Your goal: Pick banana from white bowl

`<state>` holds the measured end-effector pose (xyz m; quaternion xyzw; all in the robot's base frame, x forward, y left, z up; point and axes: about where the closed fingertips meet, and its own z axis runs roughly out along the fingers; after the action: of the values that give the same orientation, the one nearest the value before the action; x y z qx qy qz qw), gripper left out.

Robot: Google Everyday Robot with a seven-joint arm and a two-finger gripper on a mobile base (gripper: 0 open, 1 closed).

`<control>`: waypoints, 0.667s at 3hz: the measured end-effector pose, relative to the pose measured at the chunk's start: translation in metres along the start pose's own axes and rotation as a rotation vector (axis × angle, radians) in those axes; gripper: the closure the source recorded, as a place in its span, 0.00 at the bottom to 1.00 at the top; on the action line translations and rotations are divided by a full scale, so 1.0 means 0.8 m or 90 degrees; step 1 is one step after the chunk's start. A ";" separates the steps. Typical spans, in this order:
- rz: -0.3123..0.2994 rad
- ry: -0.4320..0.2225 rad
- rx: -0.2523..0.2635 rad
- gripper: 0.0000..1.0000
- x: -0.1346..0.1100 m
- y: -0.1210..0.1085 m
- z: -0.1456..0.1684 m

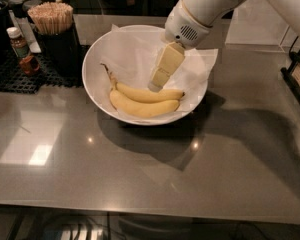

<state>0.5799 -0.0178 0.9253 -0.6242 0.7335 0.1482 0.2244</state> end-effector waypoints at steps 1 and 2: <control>0.018 0.042 0.037 0.00 0.022 -0.009 0.023; 0.019 0.042 0.037 0.01 0.023 -0.009 0.027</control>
Offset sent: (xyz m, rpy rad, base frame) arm 0.0053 -0.0135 -0.0399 -0.0776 -0.0621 -0.0909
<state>0.5876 -0.0238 0.8984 -0.6112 0.7535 0.1095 0.2160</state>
